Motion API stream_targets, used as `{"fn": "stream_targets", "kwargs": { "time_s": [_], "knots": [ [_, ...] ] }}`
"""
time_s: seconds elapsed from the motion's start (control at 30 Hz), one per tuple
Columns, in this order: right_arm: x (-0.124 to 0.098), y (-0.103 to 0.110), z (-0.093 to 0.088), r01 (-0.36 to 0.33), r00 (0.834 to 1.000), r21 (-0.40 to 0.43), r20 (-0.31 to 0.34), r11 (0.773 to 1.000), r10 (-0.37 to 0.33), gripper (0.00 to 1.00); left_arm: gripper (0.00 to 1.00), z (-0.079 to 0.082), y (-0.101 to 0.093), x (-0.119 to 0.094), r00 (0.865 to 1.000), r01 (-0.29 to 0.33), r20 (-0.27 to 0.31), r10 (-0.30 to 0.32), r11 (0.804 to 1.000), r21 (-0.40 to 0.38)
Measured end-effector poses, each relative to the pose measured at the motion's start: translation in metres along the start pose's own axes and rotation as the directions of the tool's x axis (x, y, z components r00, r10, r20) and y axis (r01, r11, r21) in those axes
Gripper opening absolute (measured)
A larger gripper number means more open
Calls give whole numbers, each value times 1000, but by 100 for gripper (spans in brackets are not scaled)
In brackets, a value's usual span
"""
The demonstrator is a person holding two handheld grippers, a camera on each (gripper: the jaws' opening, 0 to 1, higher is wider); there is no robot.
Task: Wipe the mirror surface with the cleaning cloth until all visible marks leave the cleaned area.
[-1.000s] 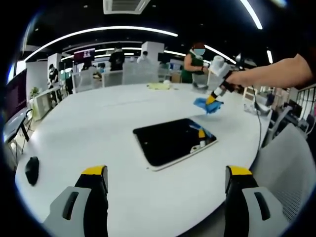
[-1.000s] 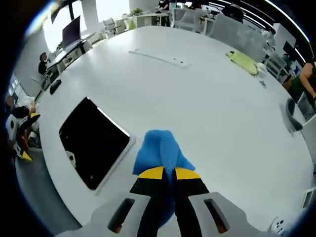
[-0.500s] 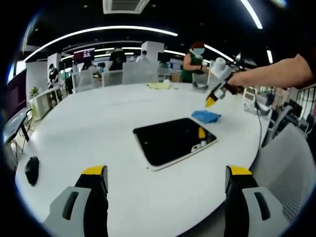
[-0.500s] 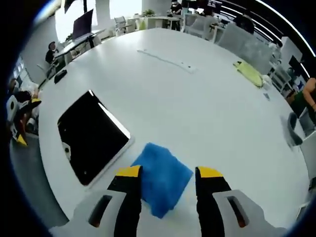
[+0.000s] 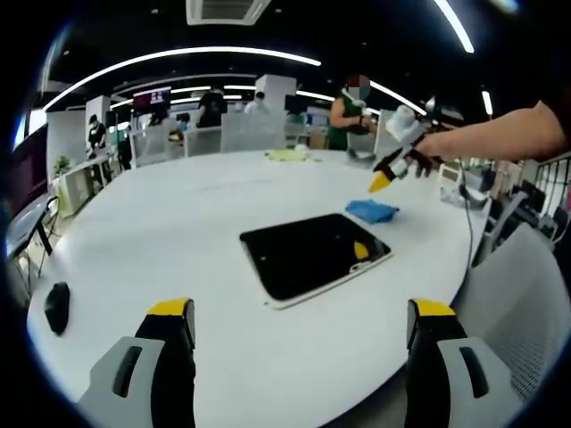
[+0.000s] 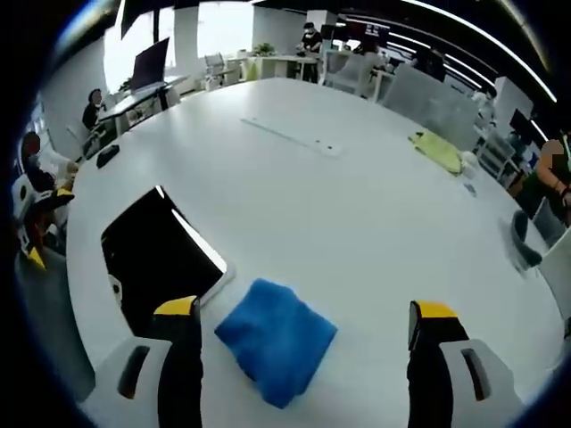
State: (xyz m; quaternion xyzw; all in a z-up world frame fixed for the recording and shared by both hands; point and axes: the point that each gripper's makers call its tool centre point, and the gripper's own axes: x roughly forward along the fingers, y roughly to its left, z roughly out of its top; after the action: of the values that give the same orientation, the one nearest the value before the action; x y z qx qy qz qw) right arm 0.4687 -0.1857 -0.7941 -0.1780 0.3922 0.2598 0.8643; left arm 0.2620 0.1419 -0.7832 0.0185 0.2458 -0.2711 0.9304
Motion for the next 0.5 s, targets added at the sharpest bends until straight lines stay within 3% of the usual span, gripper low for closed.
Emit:
{"fn": "stream_targets", "kwargs": {
  "time_s": [0.17, 0.3, 0.43, 0.5],
  "knots": [
    [-9, 0, 6, 28, 993, 44, 116, 999, -33, 100, 99, 1, 1, 0, 1000, -2, 9, 2, 1000, -8],
    [-22, 9, -4, 37, 981, 95, 188, 995, -55, 100, 99, 5, 4, -1, 999, -9, 40, 10, 999, -32],
    [-37, 19, -15, 58, 963, 125, 255, 990, -89, 100, 99, 13, 5, -1, 996, -23, 89, 23, 1000, -1],
    [-44, 33, -23, 10, 950, 189, 306, 982, -69, 100, 99, 14, 5, 0, 996, -22, 88, 22, 1000, 2]
  ]
}}
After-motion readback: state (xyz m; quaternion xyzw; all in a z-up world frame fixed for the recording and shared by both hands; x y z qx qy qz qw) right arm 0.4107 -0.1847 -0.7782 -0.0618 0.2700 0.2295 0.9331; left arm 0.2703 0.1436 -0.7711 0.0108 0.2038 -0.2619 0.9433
